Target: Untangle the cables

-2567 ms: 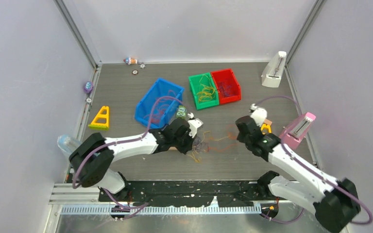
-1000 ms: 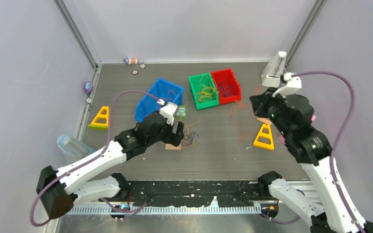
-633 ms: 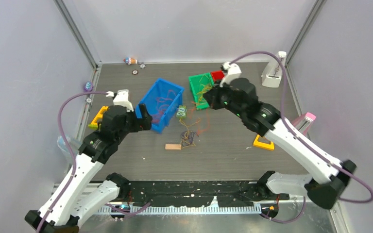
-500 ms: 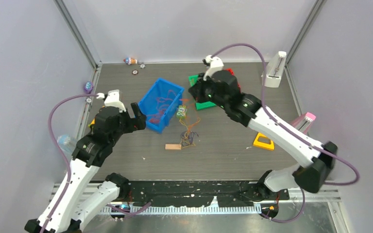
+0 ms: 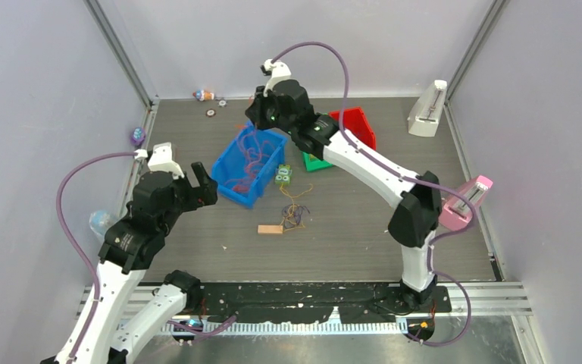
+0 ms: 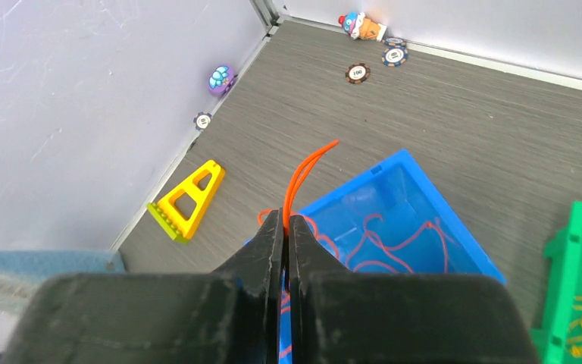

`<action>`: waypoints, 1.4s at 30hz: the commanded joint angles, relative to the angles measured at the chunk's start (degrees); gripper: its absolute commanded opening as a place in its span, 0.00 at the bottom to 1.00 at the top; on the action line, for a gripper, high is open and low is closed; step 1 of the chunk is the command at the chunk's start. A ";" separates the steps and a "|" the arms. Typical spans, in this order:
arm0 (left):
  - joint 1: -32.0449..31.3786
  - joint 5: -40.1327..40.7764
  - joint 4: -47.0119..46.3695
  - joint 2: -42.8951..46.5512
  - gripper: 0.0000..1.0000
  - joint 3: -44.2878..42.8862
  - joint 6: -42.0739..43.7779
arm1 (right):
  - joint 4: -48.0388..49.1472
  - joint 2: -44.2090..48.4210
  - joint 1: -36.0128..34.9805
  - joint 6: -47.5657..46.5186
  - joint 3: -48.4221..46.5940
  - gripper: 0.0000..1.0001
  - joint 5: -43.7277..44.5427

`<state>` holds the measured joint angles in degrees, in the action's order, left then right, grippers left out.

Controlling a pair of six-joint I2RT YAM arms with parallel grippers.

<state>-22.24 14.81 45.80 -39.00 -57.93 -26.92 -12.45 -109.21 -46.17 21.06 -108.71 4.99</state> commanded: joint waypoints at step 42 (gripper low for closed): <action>-18.65 -18.85 -44.51 -25.91 0.69 22.44 10.04 | 20.48 32.97 1.29 7.05 70.51 0.78 -6.59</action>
<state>-40.66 -3.05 10.70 -63.70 -35.70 -20.05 0.93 -72.49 -44.40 26.09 -38.26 1.28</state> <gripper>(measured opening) 0.696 0.761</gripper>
